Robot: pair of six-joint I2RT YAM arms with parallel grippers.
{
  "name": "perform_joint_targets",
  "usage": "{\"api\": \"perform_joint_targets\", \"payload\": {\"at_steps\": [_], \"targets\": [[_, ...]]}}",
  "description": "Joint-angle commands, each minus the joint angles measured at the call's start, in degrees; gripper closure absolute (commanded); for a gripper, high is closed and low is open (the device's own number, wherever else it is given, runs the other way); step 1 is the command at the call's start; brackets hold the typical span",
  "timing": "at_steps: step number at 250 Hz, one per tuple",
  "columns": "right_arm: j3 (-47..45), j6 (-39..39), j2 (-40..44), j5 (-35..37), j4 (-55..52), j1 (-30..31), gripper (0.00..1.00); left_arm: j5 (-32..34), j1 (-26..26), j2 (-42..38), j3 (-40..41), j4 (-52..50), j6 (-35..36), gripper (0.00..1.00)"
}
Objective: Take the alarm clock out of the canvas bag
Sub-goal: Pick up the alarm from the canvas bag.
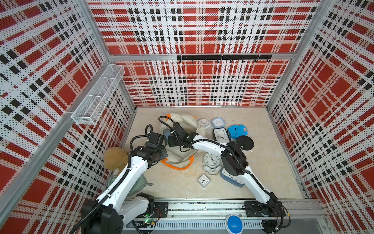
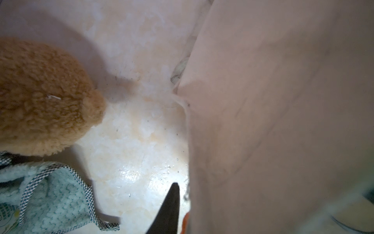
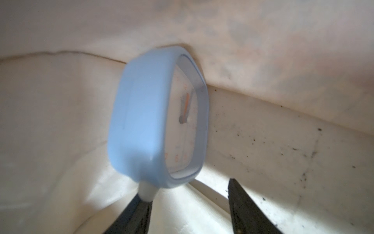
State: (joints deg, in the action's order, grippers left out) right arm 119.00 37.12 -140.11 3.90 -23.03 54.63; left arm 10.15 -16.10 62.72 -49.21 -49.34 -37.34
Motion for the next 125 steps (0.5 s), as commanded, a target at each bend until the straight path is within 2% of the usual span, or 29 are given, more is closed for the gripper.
{"api": "perform_joint_targets", "payload": {"at_steps": [1,76,125], "targets": [[-1.3,-3.1,4.6,0.6,6.2,0.7,0.33,1.3,0.5,0.7,-1.2,-2.2,0.5,0.76],[6.0,-2.8,1.6,1.7,3.7,1.4,0.22,1.3,0.5,0.8,-1.9,-2.5,0.9,0.77],[11.6,-1.5,-3.6,1.7,1.0,0.9,0.21,0.8,0.5,0.8,-1.9,-3.0,1.0,0.77]]}}
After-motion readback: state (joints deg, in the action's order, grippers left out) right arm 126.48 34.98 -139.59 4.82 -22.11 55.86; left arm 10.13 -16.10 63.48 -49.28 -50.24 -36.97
